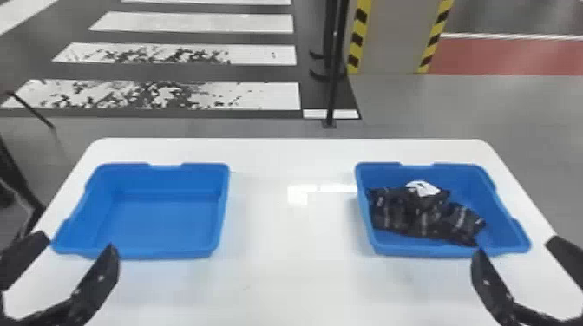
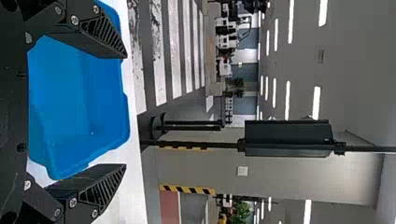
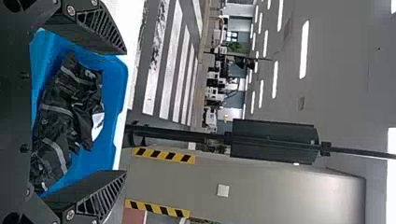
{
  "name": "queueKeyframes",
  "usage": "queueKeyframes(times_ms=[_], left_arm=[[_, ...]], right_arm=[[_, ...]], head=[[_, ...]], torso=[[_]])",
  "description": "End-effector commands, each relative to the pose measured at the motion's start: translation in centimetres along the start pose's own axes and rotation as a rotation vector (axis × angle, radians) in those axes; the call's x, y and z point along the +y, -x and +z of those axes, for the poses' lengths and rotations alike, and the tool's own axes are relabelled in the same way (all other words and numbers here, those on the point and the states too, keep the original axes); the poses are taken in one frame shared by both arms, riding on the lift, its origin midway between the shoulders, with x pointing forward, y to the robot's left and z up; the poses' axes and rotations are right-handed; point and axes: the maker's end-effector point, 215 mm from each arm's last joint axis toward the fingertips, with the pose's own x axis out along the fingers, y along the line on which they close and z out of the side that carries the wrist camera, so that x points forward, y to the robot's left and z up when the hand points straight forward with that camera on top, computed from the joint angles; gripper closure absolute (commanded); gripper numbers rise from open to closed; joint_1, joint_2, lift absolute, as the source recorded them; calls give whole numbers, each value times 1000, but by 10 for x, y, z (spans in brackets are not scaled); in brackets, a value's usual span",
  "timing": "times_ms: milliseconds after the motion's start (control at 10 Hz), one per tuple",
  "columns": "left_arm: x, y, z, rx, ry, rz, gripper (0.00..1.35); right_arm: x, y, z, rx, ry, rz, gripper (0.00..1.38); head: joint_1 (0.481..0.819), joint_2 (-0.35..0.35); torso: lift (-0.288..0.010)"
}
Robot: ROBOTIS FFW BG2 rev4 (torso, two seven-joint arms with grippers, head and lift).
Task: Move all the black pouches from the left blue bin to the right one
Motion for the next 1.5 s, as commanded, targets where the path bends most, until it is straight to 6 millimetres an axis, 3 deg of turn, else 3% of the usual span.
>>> queueKeyframes(times_ms=[0, 300, 1400], left_arm=[[1, -5, 2, -7, -13, 3, 223], [-1, -12, 5, -20, -4, -3, 223], [-8, -18, 3, -13, 17, -23, 223]], right_arm=[[10, -5, -2, -8, -30, 11, 117], [17, -12, -5, -19, -70, 17, 117], [21, -17, 0, -37, -86, 22, 117]], head=[[695, 6], [695, 37], [695, 34]], torso=[[-140], [-140], [-140]])
